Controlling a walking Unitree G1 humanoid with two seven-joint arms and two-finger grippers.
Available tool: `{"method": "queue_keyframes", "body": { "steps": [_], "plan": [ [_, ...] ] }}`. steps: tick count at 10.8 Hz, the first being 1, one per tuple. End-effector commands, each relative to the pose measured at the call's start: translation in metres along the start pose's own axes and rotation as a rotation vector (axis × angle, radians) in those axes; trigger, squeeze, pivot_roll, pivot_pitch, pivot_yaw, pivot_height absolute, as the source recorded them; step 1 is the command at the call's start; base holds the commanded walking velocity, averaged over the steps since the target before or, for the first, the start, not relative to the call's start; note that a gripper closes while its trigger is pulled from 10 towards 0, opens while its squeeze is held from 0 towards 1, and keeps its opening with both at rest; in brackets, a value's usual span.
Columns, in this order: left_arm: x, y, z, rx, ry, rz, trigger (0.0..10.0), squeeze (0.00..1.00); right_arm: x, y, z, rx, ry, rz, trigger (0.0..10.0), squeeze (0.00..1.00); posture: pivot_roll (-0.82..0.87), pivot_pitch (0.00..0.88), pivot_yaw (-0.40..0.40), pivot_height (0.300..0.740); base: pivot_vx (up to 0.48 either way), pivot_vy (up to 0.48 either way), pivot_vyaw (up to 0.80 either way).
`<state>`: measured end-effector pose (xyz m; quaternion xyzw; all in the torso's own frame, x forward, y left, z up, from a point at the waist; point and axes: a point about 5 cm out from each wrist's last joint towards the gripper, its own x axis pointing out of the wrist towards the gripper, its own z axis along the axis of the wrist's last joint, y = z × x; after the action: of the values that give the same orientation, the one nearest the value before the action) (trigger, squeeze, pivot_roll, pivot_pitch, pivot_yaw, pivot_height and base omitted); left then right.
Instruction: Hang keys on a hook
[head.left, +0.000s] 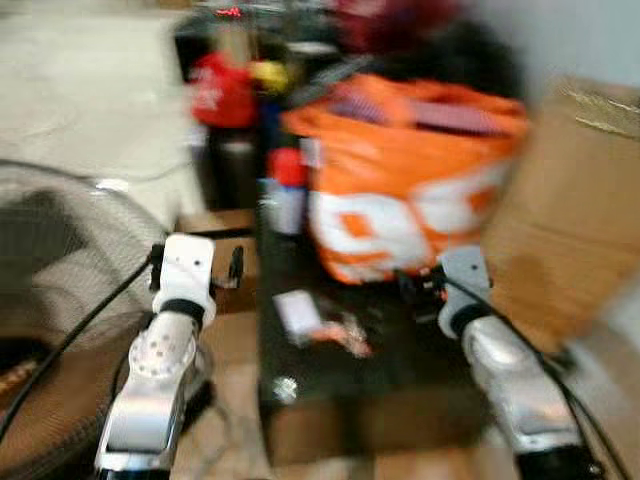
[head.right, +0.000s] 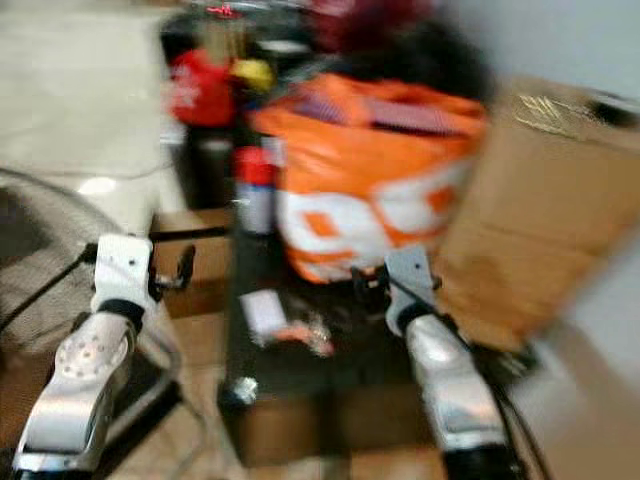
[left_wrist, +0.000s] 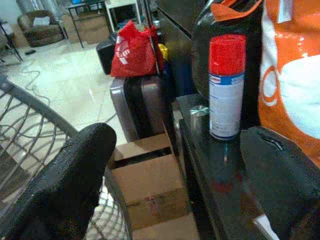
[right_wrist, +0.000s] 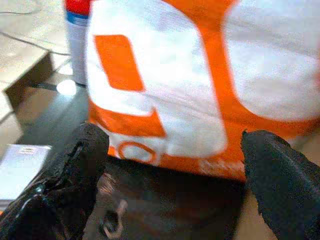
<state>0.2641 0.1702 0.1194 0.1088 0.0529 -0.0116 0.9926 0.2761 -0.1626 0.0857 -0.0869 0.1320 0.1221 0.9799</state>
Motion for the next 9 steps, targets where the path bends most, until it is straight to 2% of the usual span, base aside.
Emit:
{"method": "queue_keyframes", "body": {
  "steps": [1, 2, 4, 6, 7, 9],
  "plan": [
    [0.0, -0.01, 0.003, -0.002, -0.011, -0.036, 10.0, 0.0, -0.004, -0.009, -0.007, -0.001, 0.027, 0.008, 10.0, 0.0, 0.03, 0.0, -0.038, 0.74, 0.0, 0.0, 0.0],
    [-0.001, -0.011, 0.001, 0.003, -0.01, -0.039, 10.0, 0.0, -0.006, -0.008, -0.011, -0.042, 0.041, 0.047, 10.0, 0.0, 0.03, 0.0, -0.041, 0.74, 0.0, 0.0, 0.0],
    [-0.003, -0.011, -0.001, 0.018, -0.008, -0.044, 10.0, 0.0, -0.005, -0.005, -0.012, -0.065, 0.038, 0.074, 10.0, 0.0, 0.03, 0.0, -0.046, 0.74, 0.0, 0.0, 0.0],
    [-0.006, -0.011, -0.004, 0.023, -0.01, -0.045, 10.0, 0.0, -0.001, 0.0, -0.007, 0.089, -0.023, 0.07, 10.0, 0.0, 0.03, 0.0, -0.052, 0.74, 0.0, 0.0, 0.0],
    [-0.007, -0.011, -0.005, 0.02, -0.006, -0.04, 10.0, 0.0, 0.0, 0.001, -0.007, 0.121, -0.019, 0.076, 10.0, 0.0, 0.03, 0.0, -0.056, 0.74, 0.0, 0.0, 0.0],
    [-0.009, -0.01, -0.008, 0.019, 0.004, -0.022, 10.0, 0.0, 0.001, 0.007, -0.01, 0.067, -0.002, 0.089, 10.0, 0.0, 0.03, 0.0, -0.065, 0.74, 0.0, -0.253, 0.0]
  ]
}}
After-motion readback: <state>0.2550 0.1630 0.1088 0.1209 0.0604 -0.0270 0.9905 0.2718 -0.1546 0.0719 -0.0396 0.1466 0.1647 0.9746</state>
